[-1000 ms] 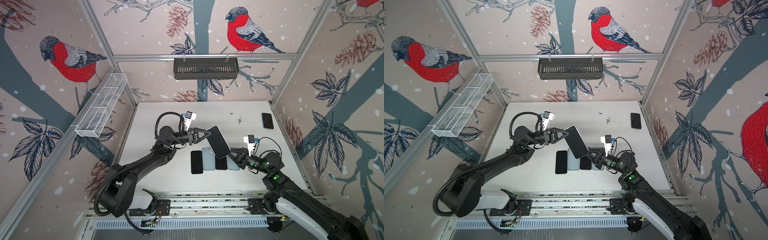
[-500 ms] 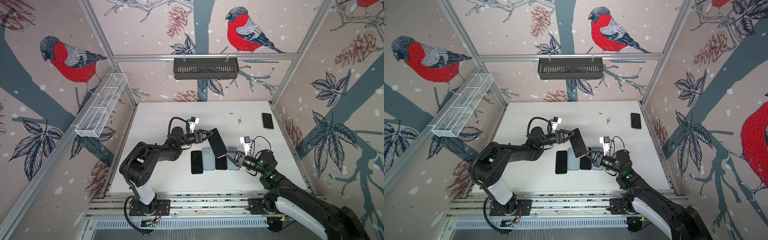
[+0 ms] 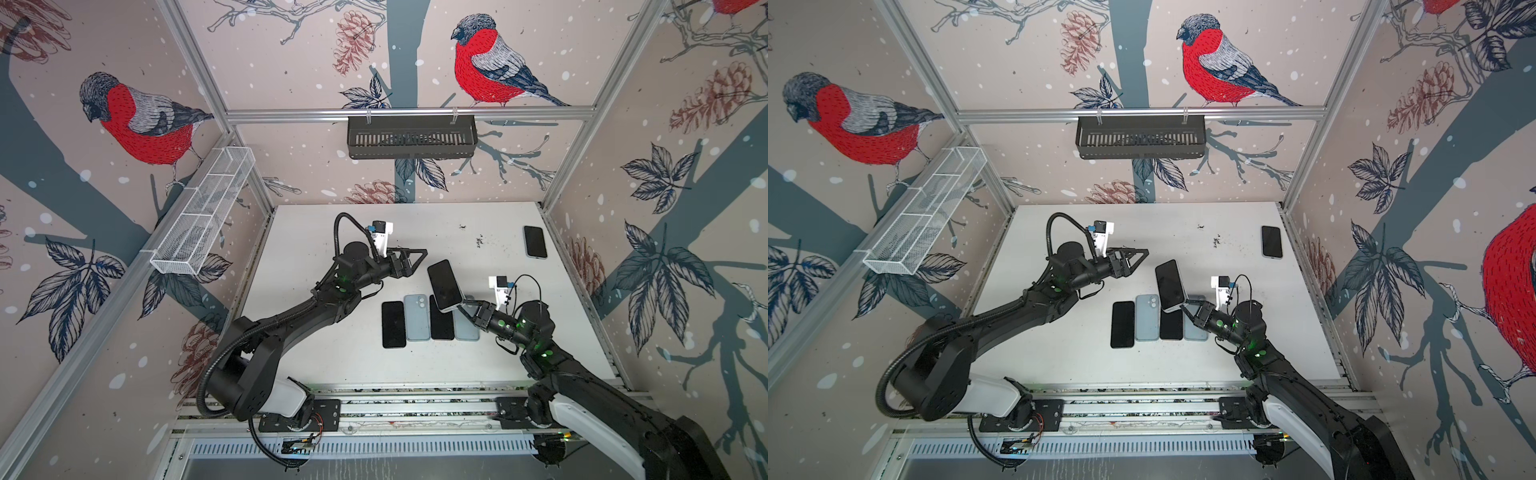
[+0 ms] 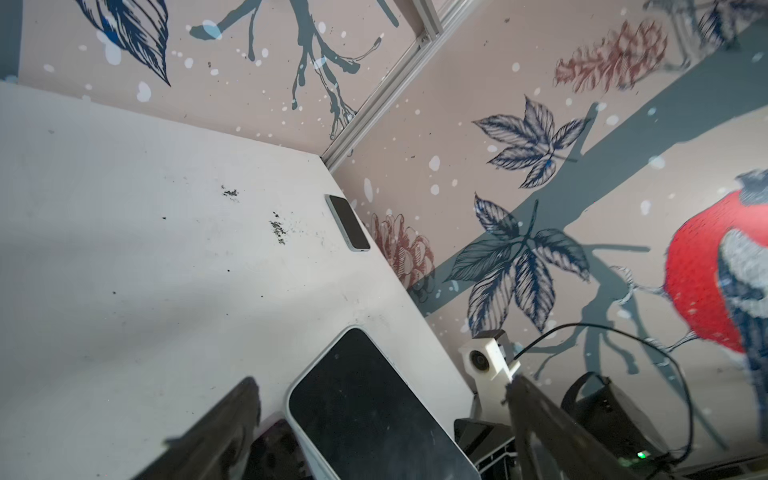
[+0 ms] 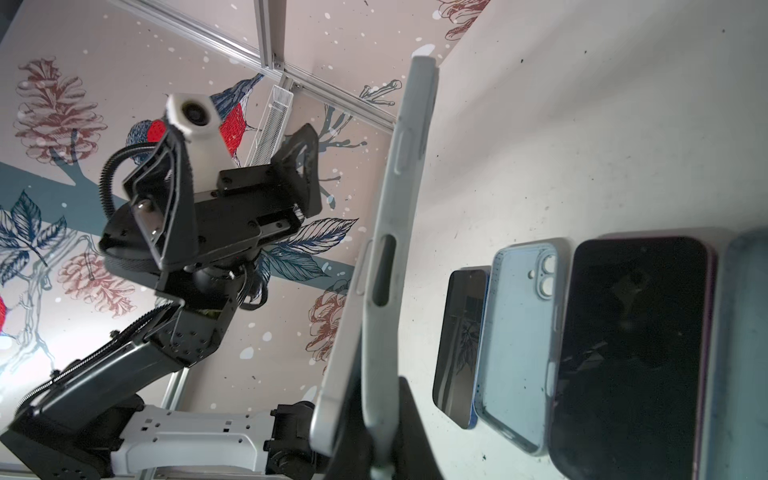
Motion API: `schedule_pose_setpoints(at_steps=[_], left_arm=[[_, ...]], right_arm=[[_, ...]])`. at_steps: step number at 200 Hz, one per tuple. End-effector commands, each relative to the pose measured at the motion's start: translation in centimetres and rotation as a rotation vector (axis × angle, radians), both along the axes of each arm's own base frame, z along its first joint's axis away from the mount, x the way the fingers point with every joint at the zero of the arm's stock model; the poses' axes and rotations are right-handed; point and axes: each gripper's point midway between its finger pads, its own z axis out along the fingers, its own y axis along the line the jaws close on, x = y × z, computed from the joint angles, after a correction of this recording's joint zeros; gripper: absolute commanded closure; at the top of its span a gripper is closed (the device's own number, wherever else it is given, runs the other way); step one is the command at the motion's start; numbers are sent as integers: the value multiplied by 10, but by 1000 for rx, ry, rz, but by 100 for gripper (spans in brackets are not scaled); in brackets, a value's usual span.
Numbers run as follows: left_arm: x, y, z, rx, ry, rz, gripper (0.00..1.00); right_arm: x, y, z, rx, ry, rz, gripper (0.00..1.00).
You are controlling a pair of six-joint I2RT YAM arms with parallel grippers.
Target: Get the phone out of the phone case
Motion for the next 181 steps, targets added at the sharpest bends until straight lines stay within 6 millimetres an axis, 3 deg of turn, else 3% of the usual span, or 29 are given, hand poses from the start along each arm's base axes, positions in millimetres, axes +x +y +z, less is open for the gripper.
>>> schedule_pose_setpoints(at_steps=[1, 18, 39, 49, 71, 111, 131, 181], left_arm=[[-21, -11, -30, 364, -157, -9, 8], [-50, -29, -34, 488, -258, -104, 9], [-75, -38, -47, 601, -309, -188, 10], [-80, -43, -44, 641, -340, -199, 10], [-91, -52, -64, 748, -349, -241, 10], [-89, -65, -84, 801, -342, -253, 12], [-78, -66, -91, 842, -334, -213, 15], [-64, -71, -89, 860, -358, -134, 20]], right_arm=[[0, -1, 15, 53, -46, 6, 100], [0, -2, 13, 57, -41, 3, 100], [0, -2, 11, 55, -37, 2, 100], [0, -3, 11, 55, -36, 1, 100], [0, -2, 13, 62, -39, 4, 100], [-3, -3, 12, 66, -36, 5, 100], [-4, -4, 14, 75, -42, 5, 100], [-7, -5, 17, 91, -52, 6, 100]])
